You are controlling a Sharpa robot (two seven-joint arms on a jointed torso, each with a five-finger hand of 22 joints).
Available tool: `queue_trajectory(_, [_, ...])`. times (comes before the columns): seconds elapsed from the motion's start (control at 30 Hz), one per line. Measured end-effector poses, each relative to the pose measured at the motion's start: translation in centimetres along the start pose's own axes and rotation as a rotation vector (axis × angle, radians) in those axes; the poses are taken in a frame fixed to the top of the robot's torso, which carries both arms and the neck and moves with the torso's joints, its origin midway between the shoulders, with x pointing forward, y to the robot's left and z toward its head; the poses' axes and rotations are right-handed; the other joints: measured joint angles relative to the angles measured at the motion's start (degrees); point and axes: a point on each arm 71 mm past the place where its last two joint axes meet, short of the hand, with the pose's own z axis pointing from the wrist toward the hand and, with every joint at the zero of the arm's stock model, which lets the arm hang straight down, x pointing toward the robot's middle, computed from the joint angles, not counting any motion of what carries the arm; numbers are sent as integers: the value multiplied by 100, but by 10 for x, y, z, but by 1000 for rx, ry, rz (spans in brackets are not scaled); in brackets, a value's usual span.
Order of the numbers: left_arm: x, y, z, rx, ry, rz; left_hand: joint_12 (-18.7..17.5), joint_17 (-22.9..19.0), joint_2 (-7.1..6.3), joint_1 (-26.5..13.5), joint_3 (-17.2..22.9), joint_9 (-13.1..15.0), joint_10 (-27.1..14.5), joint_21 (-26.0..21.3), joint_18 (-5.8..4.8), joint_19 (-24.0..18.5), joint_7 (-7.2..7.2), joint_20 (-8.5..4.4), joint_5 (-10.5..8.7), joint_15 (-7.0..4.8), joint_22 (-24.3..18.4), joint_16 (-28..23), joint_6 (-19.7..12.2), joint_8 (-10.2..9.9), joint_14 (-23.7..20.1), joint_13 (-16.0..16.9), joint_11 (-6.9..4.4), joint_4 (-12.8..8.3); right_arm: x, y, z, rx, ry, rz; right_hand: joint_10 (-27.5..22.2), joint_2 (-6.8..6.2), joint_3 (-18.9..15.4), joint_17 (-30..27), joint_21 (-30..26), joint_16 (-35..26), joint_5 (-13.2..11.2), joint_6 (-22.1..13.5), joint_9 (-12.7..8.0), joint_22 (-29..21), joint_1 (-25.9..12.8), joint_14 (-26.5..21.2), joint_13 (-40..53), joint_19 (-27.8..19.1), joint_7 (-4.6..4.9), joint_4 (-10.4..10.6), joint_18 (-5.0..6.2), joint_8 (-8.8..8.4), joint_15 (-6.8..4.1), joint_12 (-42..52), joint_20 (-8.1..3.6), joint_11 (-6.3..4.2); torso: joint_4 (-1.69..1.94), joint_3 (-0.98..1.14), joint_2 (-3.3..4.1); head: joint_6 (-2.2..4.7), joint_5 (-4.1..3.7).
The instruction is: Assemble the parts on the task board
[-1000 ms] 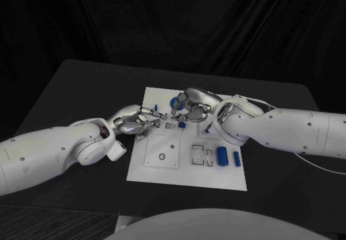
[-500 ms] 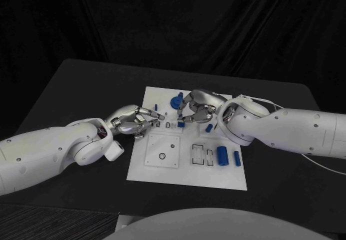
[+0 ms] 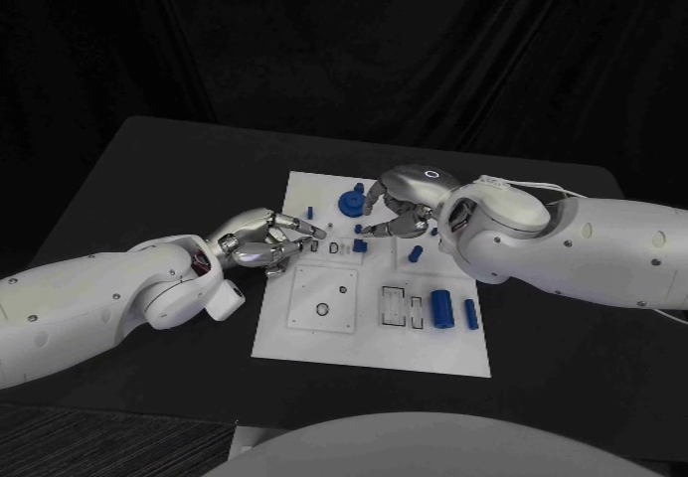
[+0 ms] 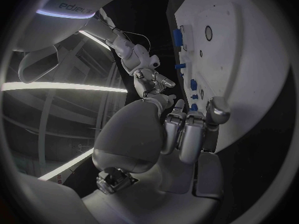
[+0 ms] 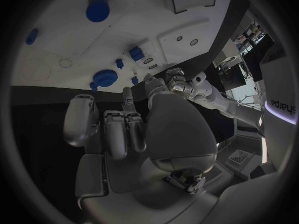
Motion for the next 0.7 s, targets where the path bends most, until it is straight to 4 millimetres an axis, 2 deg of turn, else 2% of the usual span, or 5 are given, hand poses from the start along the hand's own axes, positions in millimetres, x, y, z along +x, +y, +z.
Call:
queue_trajectory(0.03, [0, 0, 0, 0, 0, 0, 0, 0, 0, 0, 0, 0, 0, 0, 0, 0, 0, 0, 0, 0, 0, 0, 2, 0, 0, 0, 0, 0, 1, 2, 1, 2, 8, -16, 0, 0, -61, 0, 43, 0, 0, 0, -2, 0, 0, -36, 0, 21, 0, 61, 1, 0, 36, 0, -20, 0, 1, -1, -1, -1, -5])
queue_trajectory(0.27, [0, 0, 0, 0, 3, -1, 0, 0, 0, 0, 0, 0, 0, 0, 0, 0, -1, 0, 0, 0, 0, 0, 3, 0, 0, 0, 0, 0, 6, 9, 7, 18, 57, -84, 0, 0, -62, 0, 66, 0, 89, 3, -29, 0, -1, -36, 0, 20, 0, 64, 0, 0, 36, 0, -18, 1, 3, -2, -2, -1, -20])
queue_trajectory(0.33, [0, 0, 0, -1, 4, -1, 0, 0, 0, 0, 0, 0, 0, 0, 0, 0, -1, 0, 0, 0, 0, 0, 2, 0, 0, 0, 0, 0, 8, 9, 9, 24, 73, -99, 0, 0, 24, 0, 66, 0, 218, 21, -29, 0, -1, -36, 0, 20, -17, 150, 0, 0, 36, 0, -18, 1, 5, -2, -2, -1, -24])
queue_trajectory(0.53, [0, 0, 0, -2, 7, -2, 0, 0, 0, 0, 0, 0, 0, 0, 0, 0, -1, 0, 0, 0, 0, 0, 2, 0, 0, 0, 0, 0, 16, 12, 12, 31, 104, -125, 0, 0, 24, 0, 66, 0, 441, 64, -34, 0, -1, -36, 0, 21, -1, 149, 0, 0, 36, 0, -18, 1, 4, 1, 4, -1, -24])
queue_trajectory(0.7, [0, 0, 0, -3, 9, -3, 0, 0, 0, 0, 0, 0, 0, 0, 0, 0, 0, 0, 0, 0, 0, 0, 2, 0, 0, 0, 0, 0, 20, 15, 15, 29, 122, -136, 0, 0, 24, 0, 66, 0, 444, 64, -40, 0, -1, -36, 0, 20, -1, 149, 0, -51, 36, 0, -18, 1, 3, 4, 10, -1, -24])
